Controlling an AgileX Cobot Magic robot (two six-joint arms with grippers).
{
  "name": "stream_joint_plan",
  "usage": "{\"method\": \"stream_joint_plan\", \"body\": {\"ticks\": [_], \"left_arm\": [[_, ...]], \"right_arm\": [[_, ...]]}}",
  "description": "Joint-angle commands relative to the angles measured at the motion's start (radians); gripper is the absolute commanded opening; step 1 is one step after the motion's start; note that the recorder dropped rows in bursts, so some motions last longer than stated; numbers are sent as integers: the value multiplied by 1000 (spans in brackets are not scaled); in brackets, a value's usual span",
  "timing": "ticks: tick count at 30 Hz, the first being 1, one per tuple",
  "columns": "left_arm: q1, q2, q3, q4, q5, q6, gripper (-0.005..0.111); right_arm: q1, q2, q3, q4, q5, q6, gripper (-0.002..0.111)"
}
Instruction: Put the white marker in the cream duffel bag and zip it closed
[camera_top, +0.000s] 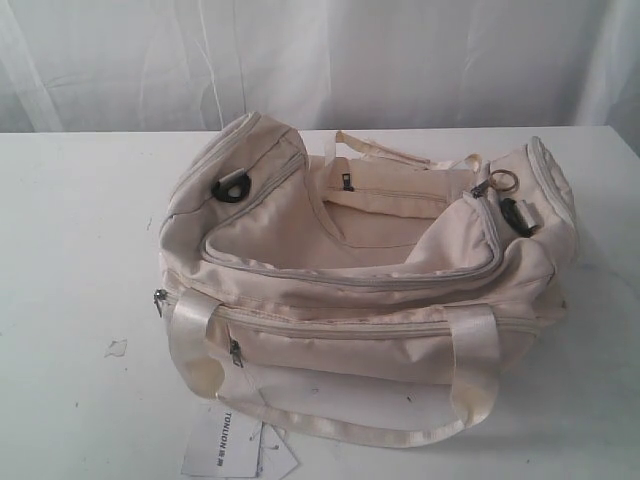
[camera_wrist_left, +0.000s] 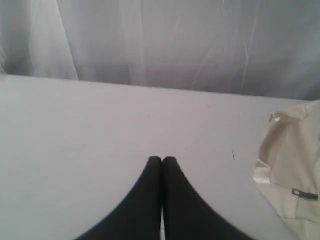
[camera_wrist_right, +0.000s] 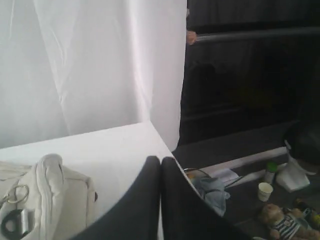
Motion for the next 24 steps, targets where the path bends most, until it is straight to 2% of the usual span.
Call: {"method": "stream_joint_plan", "body": {"ticks": [1, 6, 9, 13, 15, 19, 21, 24], "left_arm": [[-79, -14, 121, -62, -91, -60, 0], [-138, -21, 166, -71, -113, -9, 0], [-166, -52, 169, -74, -108, 37, 0], [-319, -100, 224, -71, -55, 55, 0], [-359, -113, 262, -56, -92, 36, 0], [-364, -116, 315, -56, -242, 45, 0], [-364, -116, 331, -56, -248, 41, 0], [-364, -116, 362, -56, -187, 39, 0]], "right_arm": [[-6, -144, 123, 88, -72, -11, 0], [-6, -289, 236, 201, -18, -14, 0], [-6, -338, 290, 201, -39, -102, 0], [-6, -332, 349, 201, -187, -109, 0], [-6, -312, 387, 183, -213, -145, 0], [-6, -270, 431, 183, -130, -298, 0], [-6, -259, 435, 183, -111, -307, 0], [-6, -239, 436, 183, -111, -305, 0]]}}
